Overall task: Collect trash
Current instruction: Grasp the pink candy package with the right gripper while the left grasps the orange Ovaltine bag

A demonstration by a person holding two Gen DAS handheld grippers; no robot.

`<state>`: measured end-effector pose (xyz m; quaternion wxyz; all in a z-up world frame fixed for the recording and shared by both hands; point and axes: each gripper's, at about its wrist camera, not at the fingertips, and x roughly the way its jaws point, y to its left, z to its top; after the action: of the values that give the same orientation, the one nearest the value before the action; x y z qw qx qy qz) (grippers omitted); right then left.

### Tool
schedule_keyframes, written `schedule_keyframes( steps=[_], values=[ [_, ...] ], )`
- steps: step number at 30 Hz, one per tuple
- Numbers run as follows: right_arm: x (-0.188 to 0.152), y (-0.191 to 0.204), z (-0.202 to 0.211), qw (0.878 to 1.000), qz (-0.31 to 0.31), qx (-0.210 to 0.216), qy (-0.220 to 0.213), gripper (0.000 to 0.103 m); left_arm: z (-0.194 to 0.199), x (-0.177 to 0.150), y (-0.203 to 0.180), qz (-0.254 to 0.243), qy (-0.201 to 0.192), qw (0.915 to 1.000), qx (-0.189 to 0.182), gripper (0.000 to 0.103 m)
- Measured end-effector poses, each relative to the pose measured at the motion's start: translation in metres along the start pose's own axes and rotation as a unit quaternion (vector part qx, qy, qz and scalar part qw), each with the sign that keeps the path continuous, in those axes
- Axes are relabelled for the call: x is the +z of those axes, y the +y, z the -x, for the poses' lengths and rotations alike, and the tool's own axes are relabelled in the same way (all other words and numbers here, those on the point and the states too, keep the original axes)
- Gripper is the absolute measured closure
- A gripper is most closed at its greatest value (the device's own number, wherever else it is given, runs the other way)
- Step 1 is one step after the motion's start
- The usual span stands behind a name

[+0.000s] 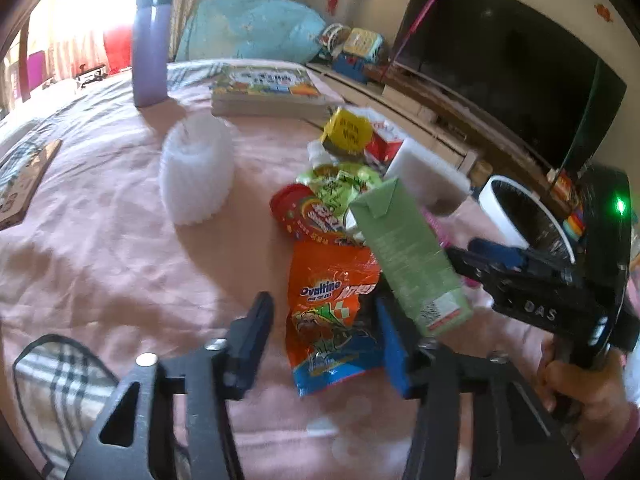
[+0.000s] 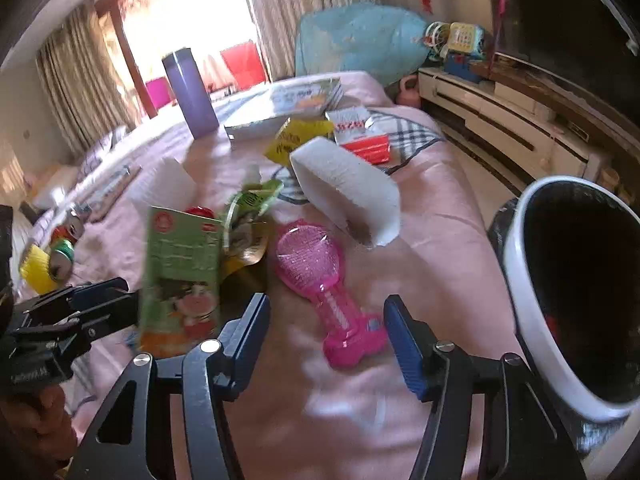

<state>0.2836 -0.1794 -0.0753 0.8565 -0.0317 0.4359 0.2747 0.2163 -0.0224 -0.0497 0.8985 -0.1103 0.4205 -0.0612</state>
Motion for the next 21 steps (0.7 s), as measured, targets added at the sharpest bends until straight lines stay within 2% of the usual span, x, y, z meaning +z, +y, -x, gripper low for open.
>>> schedule_keyframes(
  steps=[3,6,7,15,21],
  values=[
    [0.002,0.001,-0.015,1.000,0.010,-0.009,0.018,0.056,-0.007,0.003,0.002,0.002,-0.004,1.0000,-0.003,0.068],
    [0.002,0.003,-0.013,1.000,0.019,-0.011,0.016,0.080,-0.004,0.003,0.007,0.009,-0.012,0.9999,-0.002,0.074],
    [0.000,0.004,-0.013,1.000,0.022,-0.011,0.015,0.082,-0.002,0.001,0.008,0.011,-0.014,0.9998,-0.001,0.074],
    [-0.013,0.002,0.009,1.000,-0.005,0.010,0.000,0.083,0.031,-0.010,0.018,0.025,-0.047,0.9984,0.016,0.076],
    [-0.025,0.001,0.030,0.999,-0.031,0.023,-0.015,0.083,0.063,-0.013,0.015,0.029,-0.074,0.9969,0.004,0.076]
  ],
)
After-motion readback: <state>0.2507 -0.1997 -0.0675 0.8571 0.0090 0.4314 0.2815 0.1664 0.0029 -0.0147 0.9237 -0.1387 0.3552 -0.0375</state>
